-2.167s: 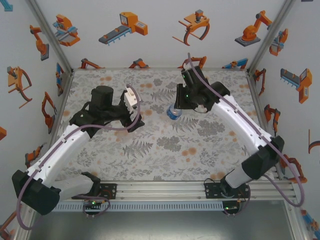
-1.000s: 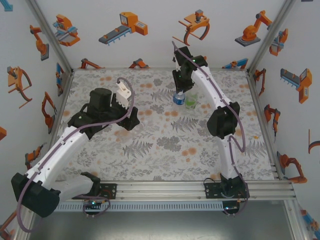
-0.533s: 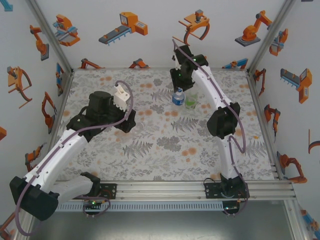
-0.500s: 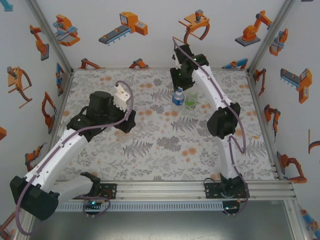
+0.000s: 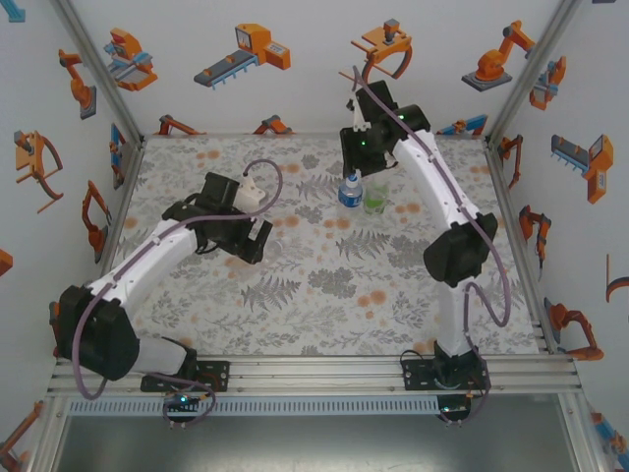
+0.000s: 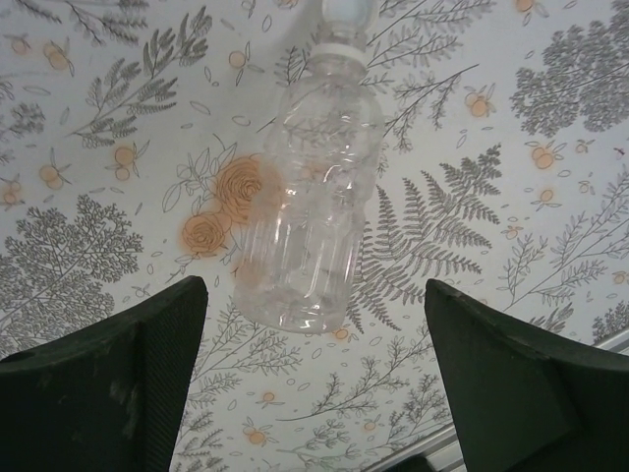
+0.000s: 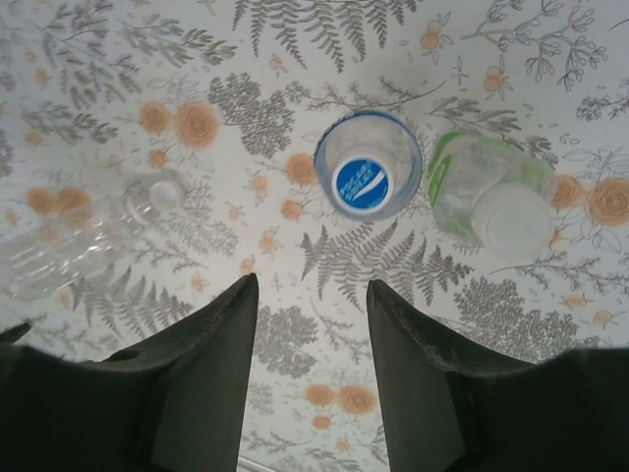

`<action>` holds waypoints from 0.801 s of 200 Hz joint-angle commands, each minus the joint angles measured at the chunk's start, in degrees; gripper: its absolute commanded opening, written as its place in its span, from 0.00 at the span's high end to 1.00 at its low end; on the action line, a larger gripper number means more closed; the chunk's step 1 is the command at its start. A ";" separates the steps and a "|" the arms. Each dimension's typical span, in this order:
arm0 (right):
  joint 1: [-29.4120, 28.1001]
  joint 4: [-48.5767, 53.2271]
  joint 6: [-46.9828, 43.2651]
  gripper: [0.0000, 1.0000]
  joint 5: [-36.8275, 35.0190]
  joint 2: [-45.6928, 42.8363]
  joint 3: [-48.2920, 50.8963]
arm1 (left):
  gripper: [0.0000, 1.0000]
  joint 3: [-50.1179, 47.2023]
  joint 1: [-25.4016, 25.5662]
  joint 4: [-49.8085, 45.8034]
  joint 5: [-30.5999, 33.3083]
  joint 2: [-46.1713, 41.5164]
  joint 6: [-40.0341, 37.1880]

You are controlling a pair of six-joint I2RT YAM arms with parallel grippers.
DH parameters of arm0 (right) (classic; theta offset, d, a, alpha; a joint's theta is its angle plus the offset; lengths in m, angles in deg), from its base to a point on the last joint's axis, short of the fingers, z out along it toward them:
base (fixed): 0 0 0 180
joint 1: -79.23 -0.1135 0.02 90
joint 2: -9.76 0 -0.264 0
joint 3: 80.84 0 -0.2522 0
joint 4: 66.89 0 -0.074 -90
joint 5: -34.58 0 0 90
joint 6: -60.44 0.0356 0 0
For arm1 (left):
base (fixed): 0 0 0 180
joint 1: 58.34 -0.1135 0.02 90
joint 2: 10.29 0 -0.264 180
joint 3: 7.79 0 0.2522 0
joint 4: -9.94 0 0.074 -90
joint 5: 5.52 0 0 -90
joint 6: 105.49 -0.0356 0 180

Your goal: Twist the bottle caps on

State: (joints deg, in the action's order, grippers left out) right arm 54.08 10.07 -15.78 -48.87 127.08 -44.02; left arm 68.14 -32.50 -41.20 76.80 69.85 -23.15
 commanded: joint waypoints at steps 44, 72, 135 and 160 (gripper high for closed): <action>-0.70 -7.92 2.98 0.53 4.73 -13.21 14.57 | 0.16 2.96 -1.94 -1.32 -7.27 11.20 2.42; -0.69 -8.87 3.03 0.53 4.70 -16.48 19.46 | 0.17 3.09 -1.70 -1.37 -9.61 13.73 4.77; -0.69 -12.66 3.64 0.53 5.41 -21.93 29.07 | 0.22 0.34 2.29 -0.16 -5.69 16.56 11.86; -0.70 -12.96 3.66 0.53 5.71 -22.86 30.99 | 0.24 -0.11 3.14 0.57 -3.46 18.14 14.53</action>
State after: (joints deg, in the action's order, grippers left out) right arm 53.73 -1.10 -12.83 -44.04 106.32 -14.58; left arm 69.06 -29.96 -40.83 70.81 86.31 -13.18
